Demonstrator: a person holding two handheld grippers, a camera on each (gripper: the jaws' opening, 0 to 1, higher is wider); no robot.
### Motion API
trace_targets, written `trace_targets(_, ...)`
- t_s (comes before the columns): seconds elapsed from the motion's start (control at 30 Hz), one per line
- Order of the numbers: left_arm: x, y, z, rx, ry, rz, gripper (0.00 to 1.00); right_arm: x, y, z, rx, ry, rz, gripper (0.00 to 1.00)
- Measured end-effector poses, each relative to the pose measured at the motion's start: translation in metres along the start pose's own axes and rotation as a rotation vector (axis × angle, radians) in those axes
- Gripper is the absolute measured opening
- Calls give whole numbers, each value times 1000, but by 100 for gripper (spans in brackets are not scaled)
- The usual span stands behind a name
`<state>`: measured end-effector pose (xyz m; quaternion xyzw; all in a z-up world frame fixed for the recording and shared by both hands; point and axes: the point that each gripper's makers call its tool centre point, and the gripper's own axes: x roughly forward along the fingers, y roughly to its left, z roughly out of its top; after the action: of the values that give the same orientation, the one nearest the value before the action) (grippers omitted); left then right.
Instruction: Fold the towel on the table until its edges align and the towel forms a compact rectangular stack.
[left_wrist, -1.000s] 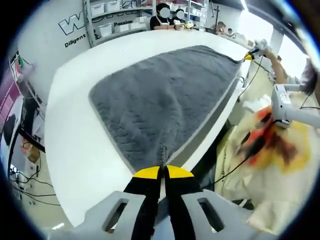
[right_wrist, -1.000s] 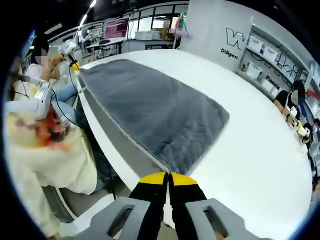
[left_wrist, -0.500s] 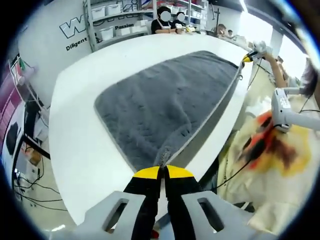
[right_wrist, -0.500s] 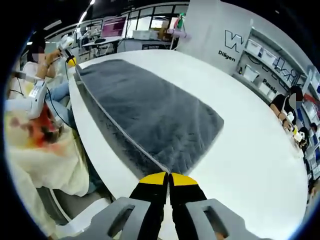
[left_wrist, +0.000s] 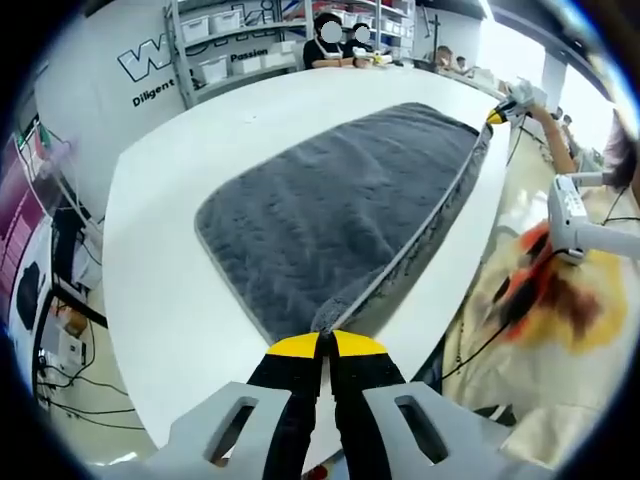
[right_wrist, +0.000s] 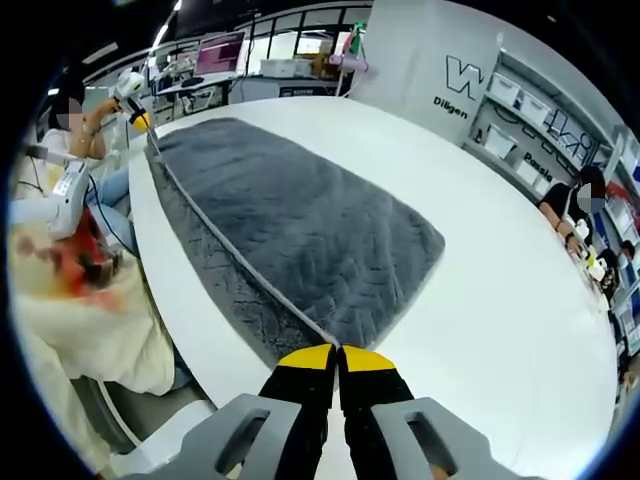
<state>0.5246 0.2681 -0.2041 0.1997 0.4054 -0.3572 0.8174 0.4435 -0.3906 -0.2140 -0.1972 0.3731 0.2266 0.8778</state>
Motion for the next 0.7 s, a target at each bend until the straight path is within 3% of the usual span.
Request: trace_targets(0.7, 11, 14, 17, 17, 2, 10, 3, 14, -14, 5, -8, 7, -15, 0)
